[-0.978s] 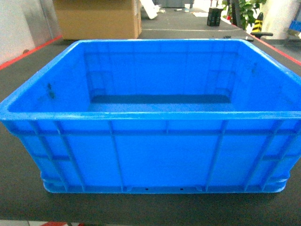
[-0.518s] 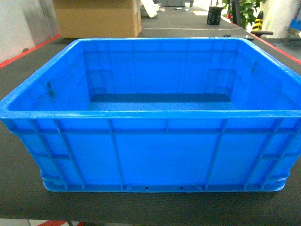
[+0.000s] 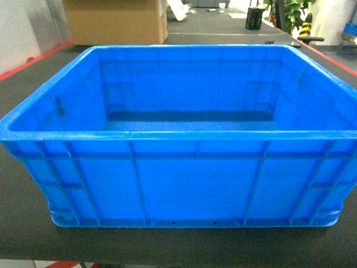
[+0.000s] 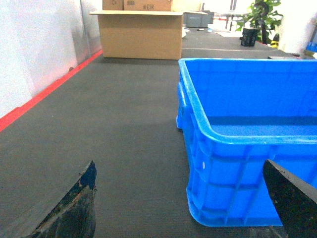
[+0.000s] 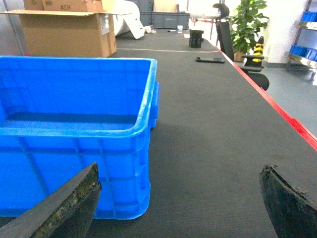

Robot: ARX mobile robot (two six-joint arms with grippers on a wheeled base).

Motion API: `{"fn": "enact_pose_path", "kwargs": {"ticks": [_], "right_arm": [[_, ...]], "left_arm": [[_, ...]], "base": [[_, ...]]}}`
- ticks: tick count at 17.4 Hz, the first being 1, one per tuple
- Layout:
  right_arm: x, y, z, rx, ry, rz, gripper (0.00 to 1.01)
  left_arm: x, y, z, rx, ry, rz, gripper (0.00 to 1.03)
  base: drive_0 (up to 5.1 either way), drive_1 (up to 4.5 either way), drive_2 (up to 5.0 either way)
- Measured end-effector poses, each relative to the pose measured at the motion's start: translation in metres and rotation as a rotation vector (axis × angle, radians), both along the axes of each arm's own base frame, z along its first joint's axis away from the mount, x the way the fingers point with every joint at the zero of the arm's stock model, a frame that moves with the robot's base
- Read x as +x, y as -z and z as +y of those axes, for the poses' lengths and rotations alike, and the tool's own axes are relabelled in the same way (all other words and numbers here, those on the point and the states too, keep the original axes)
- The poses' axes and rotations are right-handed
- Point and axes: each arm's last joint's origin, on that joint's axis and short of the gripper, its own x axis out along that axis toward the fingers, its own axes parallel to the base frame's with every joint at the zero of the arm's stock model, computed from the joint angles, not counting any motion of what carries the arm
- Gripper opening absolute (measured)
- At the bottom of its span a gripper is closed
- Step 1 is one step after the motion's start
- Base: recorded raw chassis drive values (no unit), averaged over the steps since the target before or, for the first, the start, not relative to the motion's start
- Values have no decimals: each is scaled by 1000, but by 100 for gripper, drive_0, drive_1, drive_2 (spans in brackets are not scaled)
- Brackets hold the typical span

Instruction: Place box next to blue box on left shelf

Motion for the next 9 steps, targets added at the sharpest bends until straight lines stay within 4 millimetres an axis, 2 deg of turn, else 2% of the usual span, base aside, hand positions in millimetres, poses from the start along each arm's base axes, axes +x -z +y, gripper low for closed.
{"fn": "enact_pose_path", "kwargs": {"ticks": [9], "right_arm": [[0, 0, 0, 0, 0, 0, 98]], "left_arm": [[0, 0, 0, 0, 0, 0, 98]], "base": [[0, 0, 0]]}}
